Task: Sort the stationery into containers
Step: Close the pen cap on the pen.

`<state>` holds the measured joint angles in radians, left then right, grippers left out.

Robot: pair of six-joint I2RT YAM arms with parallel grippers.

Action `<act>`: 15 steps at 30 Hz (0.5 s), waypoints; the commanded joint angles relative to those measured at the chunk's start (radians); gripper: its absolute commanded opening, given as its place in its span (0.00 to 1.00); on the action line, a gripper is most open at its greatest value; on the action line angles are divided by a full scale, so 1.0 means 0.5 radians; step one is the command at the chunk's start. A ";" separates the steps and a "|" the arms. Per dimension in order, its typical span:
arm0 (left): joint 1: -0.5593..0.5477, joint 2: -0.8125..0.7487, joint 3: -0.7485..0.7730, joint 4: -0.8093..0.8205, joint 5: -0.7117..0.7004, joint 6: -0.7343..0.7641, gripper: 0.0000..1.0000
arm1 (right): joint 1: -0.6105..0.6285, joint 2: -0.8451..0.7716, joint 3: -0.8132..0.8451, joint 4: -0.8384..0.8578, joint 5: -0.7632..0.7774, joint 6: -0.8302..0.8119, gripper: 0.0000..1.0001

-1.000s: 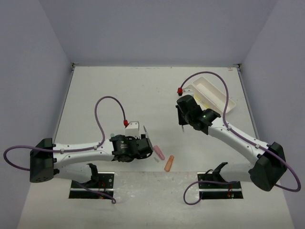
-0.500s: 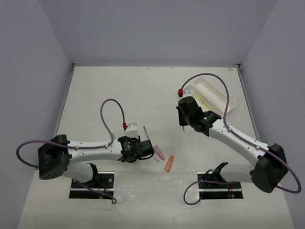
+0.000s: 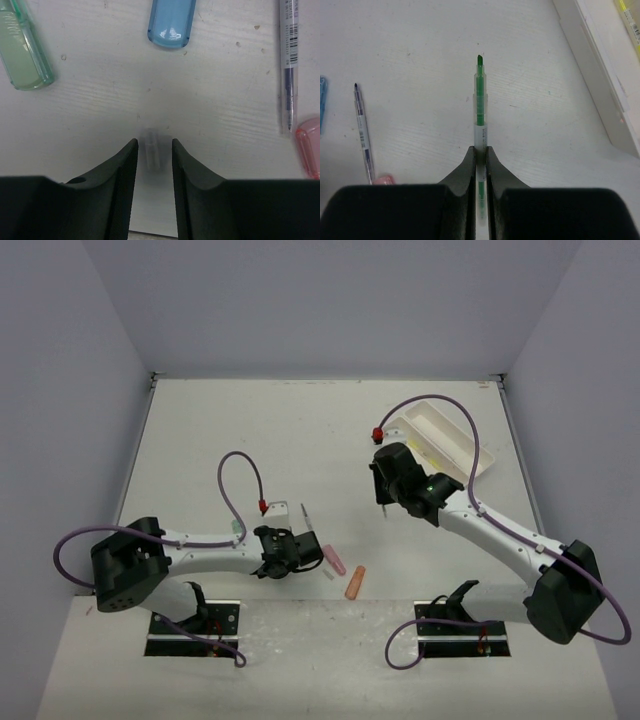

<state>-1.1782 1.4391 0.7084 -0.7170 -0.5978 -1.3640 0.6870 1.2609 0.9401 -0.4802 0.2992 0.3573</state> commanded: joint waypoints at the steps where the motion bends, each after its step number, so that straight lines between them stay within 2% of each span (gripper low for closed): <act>1: 0.003 0.052 -0.015 0.066 -0.009 -0.008 0.32 | -0.006 0.000 -0.012 0.074 -0.012 -0.034 0.00; 3: 0.003 0.066 -0.023 0.075 0.007 -0.008 0.31 | -0.006 0.006 -0.012 0.077 -0.015 -0.034 0.00; 4: 0.003 0.073 -0.030 0.080 0.018 -0.009 0.27 | -0.006 0.006 -0.012 0.078 -0.014 -0.034 0.00; 9: 0.003 0.095 -0.083 0.149 0.079 0.003 0.02 | -0.008 -0.010 -0.014 0.083 -0.025 -0.024 0.00; 15: 0.003 0.056 -0.089 0.201 0.090 0.072 0.00 | -0.100 -0.195 -0.106 0.209 -0.404 -0.005 0.00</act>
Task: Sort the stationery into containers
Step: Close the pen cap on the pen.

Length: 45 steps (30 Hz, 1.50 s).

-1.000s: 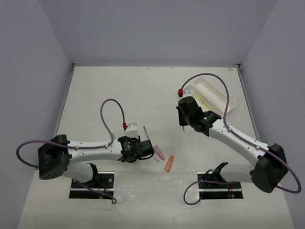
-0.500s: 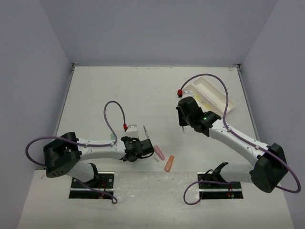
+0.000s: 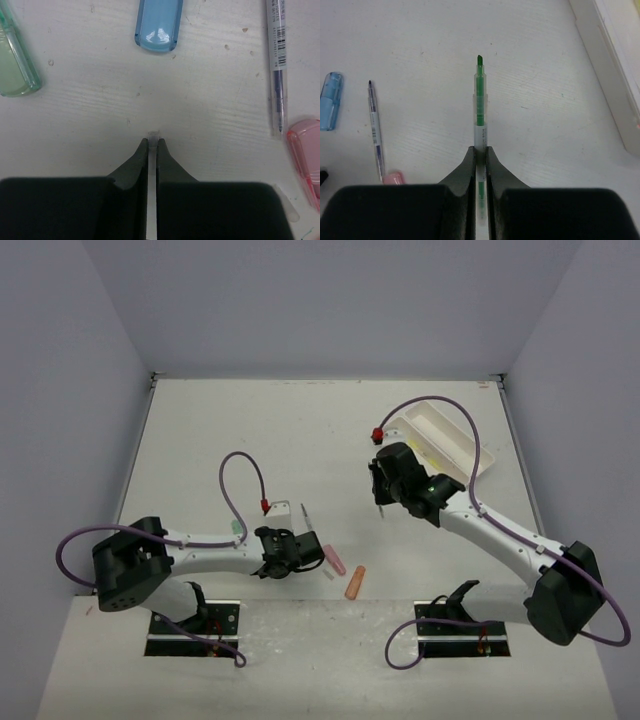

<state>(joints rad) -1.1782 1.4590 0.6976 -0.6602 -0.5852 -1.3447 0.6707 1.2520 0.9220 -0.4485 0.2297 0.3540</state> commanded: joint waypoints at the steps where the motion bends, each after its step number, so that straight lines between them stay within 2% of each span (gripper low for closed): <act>1: 0.004 -0.010 -0.045 0.079 0.037 0.058 0.00 | -0.085 -0.224 -0.096 0.177 -0.358 0.010 0.00; 3: 0.009 -0.082 0.053 0.041 -0.063 0.140 0.00 | -0.093 -0.313 -0.155 0.309 -0.585 0.036 0.00; 5: 0.029 -0.167 0.183 0.021 -0.182 0.292 0.00 | -0.093 -0.441 -0.323 0.543 -1.072 0.101 0.00; 6: 0.059 -0.192 0.278 0.018 -0.210 0.350 0.00 | -0.093 -0.478 -0.431 0.733 -1.205 0.139 0.00; 7: 0.094 -0.249 0.346 0.063 -0.231 0.533 0.00 | -0.090 -0.559 -0.511 0.866 -1.468 0.256 0.00; 8: 0.169 -0.278 0.459 0.095 -0.229 0.612 0.00 | -0.090 -0.606 -0.586 1.163 -1.542 0.329 0.00; 11: 0.263 -0.533 0.520 0.505 -0.180 0.954 0.00 | -0.073 -0.751 -0.987 1.726 -1.656 0.717 0.00; 14: 0.301 -0.830 0.385 1.045 -0.021 1.165 0.00 | 0.014 -0.826 -1.132 2.133 -1.652 0.917 0.00; 16: 0.305 -1.038 0.225 1.421 0.140 1.180 0.00 | 0.142 -0.893 -1.151 2.237 -1.597 0.935 0.00; 23: 0.304 -1.322 -0.199 2.147 0.544 1.180 0.00 | 0.465 -0.900 -0.975 2.126 -1.327 0.854 0.00; 26: 0.304 -1.371 -0.214 2.166 0.596 1.180 0.00 | 0.483 -0.888 -0.958 2.092 -1.235 0.865 0.00; 32: 0.304 -1.362 -0.136 1.998 0.621 1.141 0.00 | 0.490 -0.862 -0.902 2.001 -1.159 0.813 0.00; 45: 0.304 -1.419 -0.179 2.044 0.630 1.163 0.00 | 0.497 -0.837 -0.885 1.925 -1.156 0.774 0.00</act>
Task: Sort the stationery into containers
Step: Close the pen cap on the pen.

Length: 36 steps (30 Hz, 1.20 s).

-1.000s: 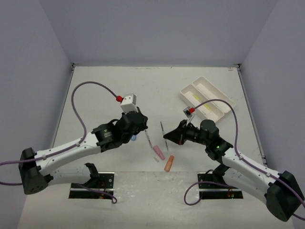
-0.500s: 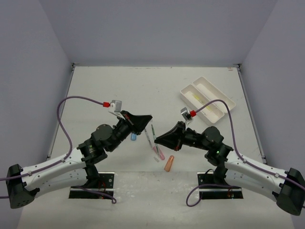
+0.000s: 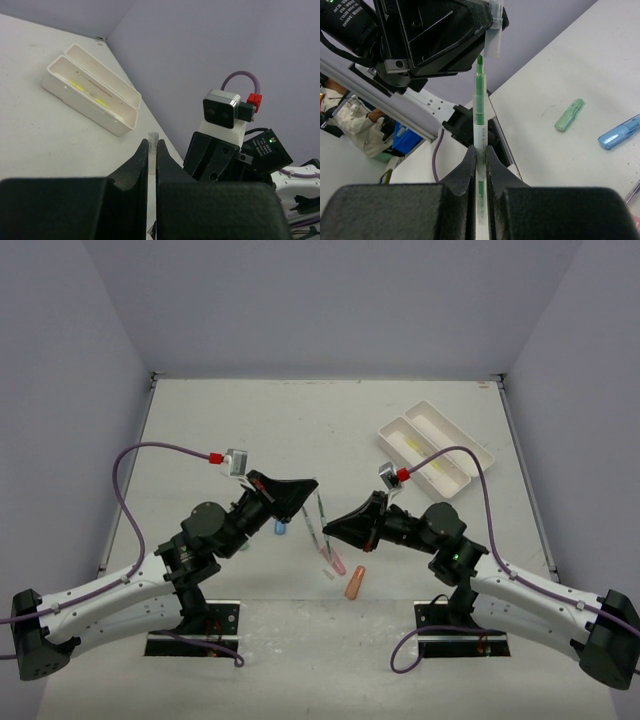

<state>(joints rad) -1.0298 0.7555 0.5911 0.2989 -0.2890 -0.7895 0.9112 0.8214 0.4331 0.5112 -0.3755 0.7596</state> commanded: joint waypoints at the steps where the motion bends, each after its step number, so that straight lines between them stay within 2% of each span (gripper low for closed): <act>1: 0.007 -0.006 0.038 0.126 0.048 0.059 0.00 | 0.018 0.031 0.089 0.005 0.055 -0.037 0.00; 36: 0.007 0.024 0.094 0.103 0.041 0.073 0.00 | 0.054 -0.053 0.089 -0.079 0.128 -0.076 0.00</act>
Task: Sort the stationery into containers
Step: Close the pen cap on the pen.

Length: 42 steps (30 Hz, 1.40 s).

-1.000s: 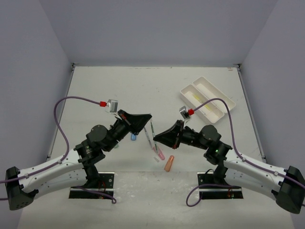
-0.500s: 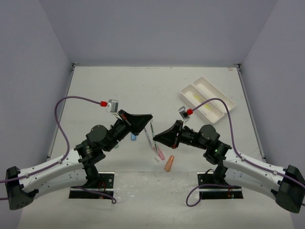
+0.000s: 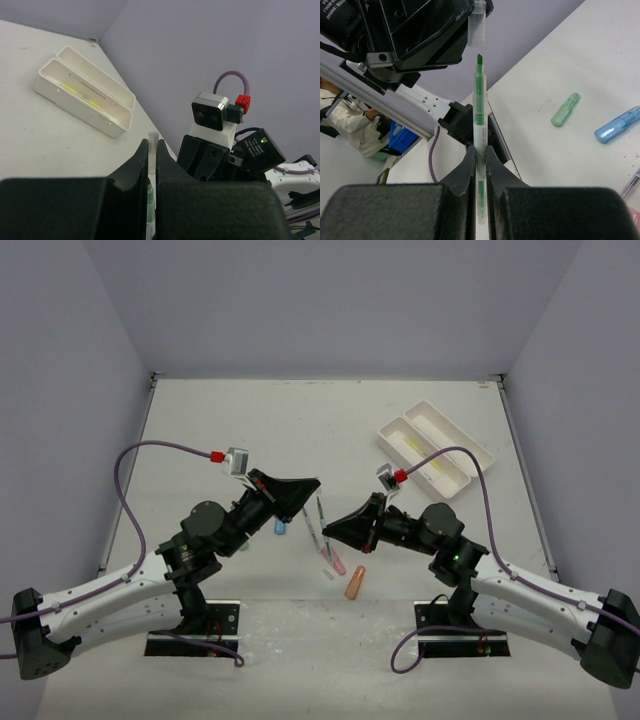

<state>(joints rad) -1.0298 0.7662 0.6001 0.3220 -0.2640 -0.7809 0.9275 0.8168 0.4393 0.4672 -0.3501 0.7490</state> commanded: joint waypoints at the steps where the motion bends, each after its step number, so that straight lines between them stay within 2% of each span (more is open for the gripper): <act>1: 0.007 0.002 0.076 0.056 -0.008 0.055 0.00 | 0.023 -0.049 0.075 0.005 0.085 -0.055 0.00; 14: 0.007 0.011 0.045 0.077 0.065 0.000 0.00 | 0.025 -0.100 0.110 -0.094 0.221 -0.081 0.00; 22: 0.004 0.029 0.033 0.114 0.116 -0.009 0.00 | 0.026 -0.097 0.150 -0.096 0.200 -0.078 0.00; 42: 0.007 -0.016 0.153 -0.018 -0.052 0.114 0.00 | 0.044 -0.002 0.177 -0.168 0.154 -0.075 0.00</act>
<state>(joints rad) -1.0298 0.7620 0.6267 0.3099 -0.2621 -0.7652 0.9377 0.8031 0.4782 0.3763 -0.2772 0.7242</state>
